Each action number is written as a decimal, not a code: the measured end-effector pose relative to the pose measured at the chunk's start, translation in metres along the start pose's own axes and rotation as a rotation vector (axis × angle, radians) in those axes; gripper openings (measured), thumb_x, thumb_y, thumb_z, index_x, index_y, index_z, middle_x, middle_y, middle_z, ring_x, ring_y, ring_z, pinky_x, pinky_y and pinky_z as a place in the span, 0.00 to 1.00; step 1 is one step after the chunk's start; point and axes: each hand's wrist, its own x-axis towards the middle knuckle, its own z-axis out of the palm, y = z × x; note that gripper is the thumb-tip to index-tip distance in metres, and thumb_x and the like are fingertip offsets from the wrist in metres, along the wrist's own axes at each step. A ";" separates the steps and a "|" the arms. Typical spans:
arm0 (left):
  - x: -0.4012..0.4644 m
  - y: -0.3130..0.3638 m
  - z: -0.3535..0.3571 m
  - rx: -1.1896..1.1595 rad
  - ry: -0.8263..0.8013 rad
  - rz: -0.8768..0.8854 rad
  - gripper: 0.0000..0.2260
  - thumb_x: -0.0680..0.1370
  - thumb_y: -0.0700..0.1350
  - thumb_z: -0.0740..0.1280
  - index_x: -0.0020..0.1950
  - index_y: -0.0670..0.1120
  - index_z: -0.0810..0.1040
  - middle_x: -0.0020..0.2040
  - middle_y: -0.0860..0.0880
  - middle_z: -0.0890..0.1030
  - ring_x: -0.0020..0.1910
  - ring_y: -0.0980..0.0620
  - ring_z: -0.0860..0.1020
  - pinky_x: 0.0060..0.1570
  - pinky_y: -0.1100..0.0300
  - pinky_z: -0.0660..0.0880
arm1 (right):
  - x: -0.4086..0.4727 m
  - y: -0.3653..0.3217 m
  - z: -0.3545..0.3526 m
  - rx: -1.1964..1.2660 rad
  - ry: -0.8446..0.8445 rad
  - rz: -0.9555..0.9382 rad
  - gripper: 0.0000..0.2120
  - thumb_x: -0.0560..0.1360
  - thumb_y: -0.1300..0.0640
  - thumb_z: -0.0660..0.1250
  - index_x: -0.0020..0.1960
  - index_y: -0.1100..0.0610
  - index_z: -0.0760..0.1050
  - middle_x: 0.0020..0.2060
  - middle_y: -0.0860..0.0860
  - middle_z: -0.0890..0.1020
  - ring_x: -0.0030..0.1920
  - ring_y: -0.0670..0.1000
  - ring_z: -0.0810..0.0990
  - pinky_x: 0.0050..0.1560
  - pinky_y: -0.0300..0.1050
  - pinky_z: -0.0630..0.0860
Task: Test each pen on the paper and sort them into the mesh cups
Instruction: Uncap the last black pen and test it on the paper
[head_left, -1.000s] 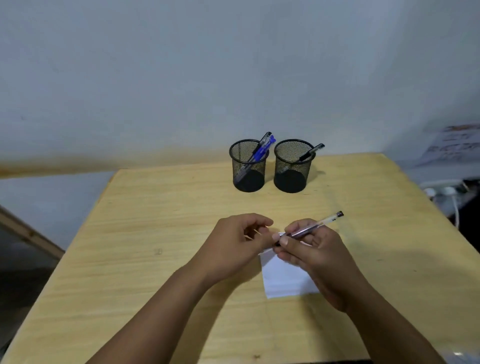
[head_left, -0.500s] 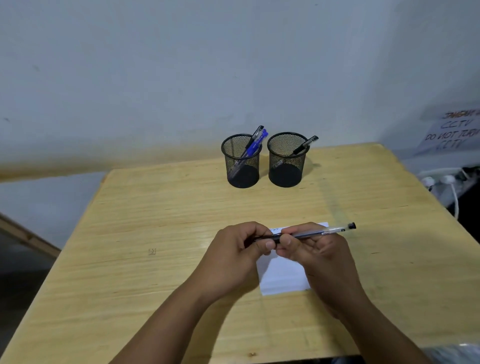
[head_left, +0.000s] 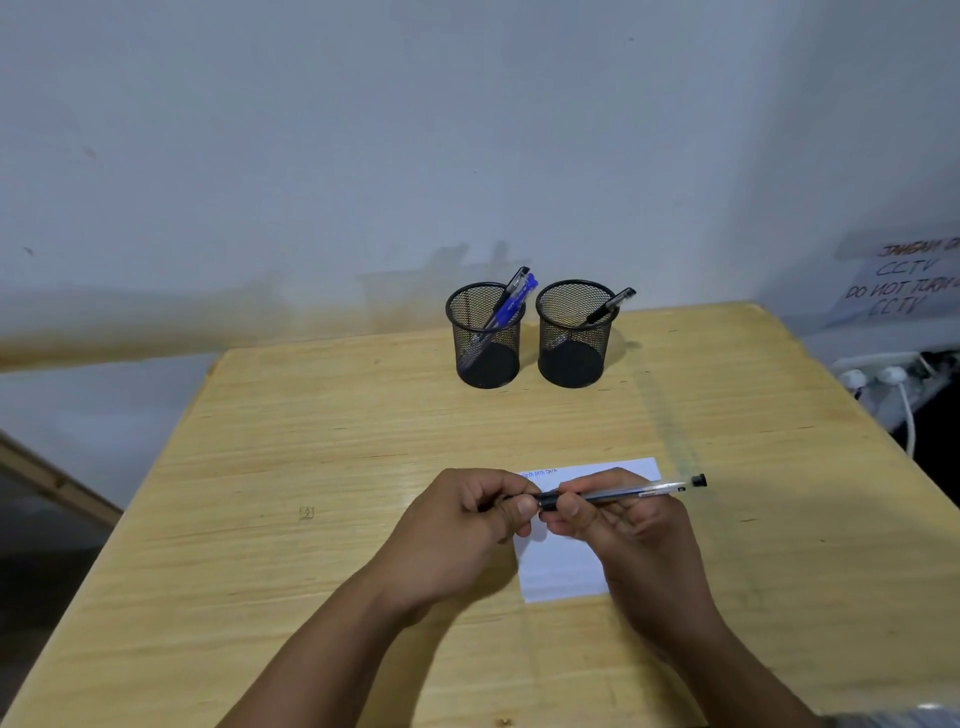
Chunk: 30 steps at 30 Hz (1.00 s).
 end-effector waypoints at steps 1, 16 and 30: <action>0.000 0.000 -0.001 -0.017 -0.007 -0.005 0.09 0.81 0.44 0.65 0.45 0.51 0.85 0.35 0.57 0.79 0.38 0.55 0.72 0.45 0.56 0.69 | -0.001 0.001 0.000 0.004 -0.001 0.001 0.09 0.75 0.63 0.72 0.40 0.50 0.84 0.38 0.50 0.87 0.42 0.51 0.86 0.50 0.62 0.80; 0.001 -0.016 -0.005 -0.010 0.190 -0.062 0.09 0.81 0.46 0.65 0.51 0.55 0.85 0.37 0.62 0.82 0.34 0.63 0.75 0.39 0.73 0.69 | 0.001 0.010 -0.022 0.082 0.074 0.032 0.10 0.73 0.66 0.72 0.38 0.54 0.85 0.39 0.53 0.87 0.43 0.55 0.87 0.48 0.47 0.83; 0.030 -0.051 -0.007 0.542 0.550 0.088 0.07 0.76 0.42 0.68 0.41 0.53 0.77 0.39 0.58 0.75 0.42 0.59 0.73 0.39 0.71 0.64 | 0.012 0.009 -0.019 -0.183 0.182 0.042 0.07 0.71 0.62 0.74 0.41 0.50 0.82 0.39 0.42 0.86 0.41 0.39 0.84 0.44 0.38 0.78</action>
